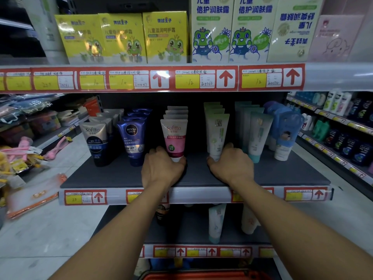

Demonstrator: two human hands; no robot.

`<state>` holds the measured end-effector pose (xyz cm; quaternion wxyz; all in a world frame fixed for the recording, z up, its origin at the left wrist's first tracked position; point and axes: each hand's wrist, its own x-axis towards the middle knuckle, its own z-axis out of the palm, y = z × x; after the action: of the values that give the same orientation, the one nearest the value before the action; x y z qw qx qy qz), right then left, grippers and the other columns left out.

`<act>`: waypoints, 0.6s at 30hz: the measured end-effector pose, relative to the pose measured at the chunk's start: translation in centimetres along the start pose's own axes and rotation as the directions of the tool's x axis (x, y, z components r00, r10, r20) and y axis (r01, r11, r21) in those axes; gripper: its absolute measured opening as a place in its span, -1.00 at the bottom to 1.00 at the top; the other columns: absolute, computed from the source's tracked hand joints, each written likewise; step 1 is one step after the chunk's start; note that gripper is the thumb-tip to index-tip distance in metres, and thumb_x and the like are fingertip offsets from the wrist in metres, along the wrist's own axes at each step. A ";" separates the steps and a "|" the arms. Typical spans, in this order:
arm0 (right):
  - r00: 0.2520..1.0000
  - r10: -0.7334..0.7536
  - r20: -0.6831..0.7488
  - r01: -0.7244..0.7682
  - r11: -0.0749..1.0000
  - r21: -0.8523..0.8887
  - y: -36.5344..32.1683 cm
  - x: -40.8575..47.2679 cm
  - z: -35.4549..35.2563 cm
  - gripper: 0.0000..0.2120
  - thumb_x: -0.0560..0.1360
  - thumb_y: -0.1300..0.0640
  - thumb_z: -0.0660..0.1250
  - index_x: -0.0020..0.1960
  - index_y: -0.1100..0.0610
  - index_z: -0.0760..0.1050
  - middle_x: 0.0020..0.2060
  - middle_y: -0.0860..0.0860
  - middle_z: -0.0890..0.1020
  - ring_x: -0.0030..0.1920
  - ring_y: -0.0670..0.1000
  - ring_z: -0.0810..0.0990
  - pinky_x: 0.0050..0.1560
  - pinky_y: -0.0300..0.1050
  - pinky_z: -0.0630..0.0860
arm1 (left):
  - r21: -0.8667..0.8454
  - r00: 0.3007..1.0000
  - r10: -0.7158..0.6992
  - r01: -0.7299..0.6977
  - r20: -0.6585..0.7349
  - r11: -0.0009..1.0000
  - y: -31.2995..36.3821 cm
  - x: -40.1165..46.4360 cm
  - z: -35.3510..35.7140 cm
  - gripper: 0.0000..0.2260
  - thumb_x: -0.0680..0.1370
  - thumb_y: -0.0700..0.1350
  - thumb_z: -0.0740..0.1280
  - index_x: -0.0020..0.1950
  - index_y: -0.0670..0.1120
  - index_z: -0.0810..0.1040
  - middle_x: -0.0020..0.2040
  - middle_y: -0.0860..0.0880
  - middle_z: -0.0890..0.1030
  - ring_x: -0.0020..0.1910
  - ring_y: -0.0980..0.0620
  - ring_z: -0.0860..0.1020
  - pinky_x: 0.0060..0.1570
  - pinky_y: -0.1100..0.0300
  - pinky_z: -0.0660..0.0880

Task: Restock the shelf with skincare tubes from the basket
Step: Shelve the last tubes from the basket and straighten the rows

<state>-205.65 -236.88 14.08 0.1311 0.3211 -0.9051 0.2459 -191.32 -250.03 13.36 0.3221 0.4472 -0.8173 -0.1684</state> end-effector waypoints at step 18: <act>0.954 -0.099 -0.283 0.114 0.993 0.038 -0.4 -1.5 -1.4 -0.77 0.47 -0.04 0.24 -0.07 0.13 0.33 -0.32 0.08 0.58 -0.34 0.15 0.57 -0.42 -0.10 0.31 | -0.132 0.982 0.104 -0.125 -0.161 0.983 1.3 -2.0 -1.3 -0.82 0.51 0.00 0.38 -0.03 -0.03 0.43 -0.07 -0.04 0.51 -0.18 -0.10 0.49 -0.24 0.07 0.36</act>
<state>-204.13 -235.67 14.79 0.2624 0.3347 -0.8517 0.3060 -190.43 -247.61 14.25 0.4241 0.3869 -0.8005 -0.1723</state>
